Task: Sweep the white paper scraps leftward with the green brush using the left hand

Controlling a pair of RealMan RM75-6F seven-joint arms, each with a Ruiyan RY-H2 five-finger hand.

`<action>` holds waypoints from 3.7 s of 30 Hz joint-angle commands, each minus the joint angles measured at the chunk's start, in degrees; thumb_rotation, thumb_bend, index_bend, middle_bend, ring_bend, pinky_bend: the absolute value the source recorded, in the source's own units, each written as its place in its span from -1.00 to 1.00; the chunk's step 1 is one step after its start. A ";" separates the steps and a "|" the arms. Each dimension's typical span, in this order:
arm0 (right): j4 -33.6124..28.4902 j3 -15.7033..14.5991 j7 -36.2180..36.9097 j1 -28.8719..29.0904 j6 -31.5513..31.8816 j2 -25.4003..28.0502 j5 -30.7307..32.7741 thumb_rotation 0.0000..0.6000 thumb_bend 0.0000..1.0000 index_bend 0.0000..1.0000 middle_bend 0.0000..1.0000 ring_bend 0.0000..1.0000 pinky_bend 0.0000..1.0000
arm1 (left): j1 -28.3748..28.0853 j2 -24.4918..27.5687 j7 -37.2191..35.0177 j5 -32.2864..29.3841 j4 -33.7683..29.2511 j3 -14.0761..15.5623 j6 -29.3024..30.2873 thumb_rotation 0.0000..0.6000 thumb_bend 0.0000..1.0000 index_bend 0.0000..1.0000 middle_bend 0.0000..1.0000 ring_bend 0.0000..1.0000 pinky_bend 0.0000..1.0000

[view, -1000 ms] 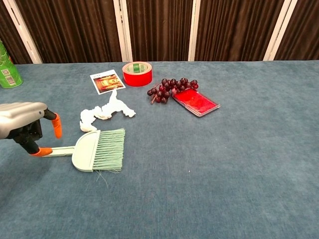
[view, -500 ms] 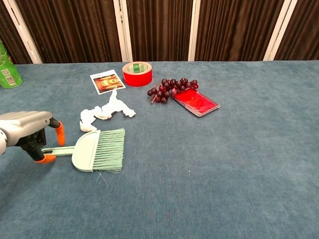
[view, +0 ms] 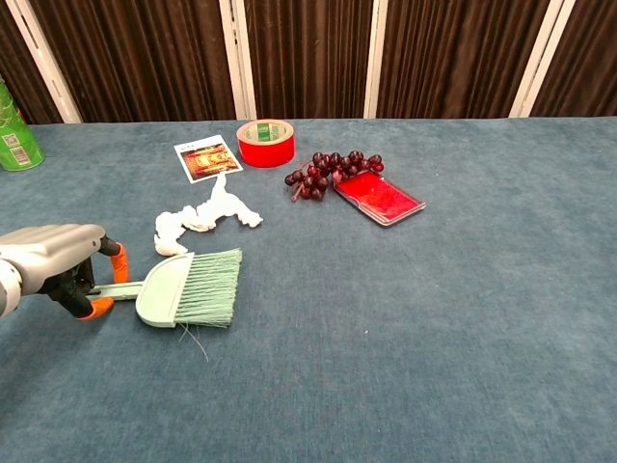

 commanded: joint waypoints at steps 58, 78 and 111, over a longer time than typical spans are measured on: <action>-0.78 0.28 1.13 0.22 -0.86 0.53 1.04 1.00 -0.36 -1.00 -1.00 -1.00 -1.00 | -7.49 19.21 0.40 -12.74 10.03 -8.31 -3.73 1.00 0.47 0.53 1.00 1.00 1.00; -0.23 0.81 2.24 0.44 -1.42 0.49 2.25 1.00 -0.36 -1.00 -1.00 -1.00 -1.00 | -19.30 2.50 -0.45 -8.23 6.82 -9.58 -3.56 1.00 0.47 0.54 1.00 1.00 1.00; -1.18 0.34 -0.46 0.15 -1.34 0.08 1.78 1.00 -0.36 -1.00 -1.00 -1.00 -1.00 | -4.79 21.77 -16.24 -3.98 7.60 -5.60 -3.78 1.00 0.47 0.54 1.00 1.00 1.00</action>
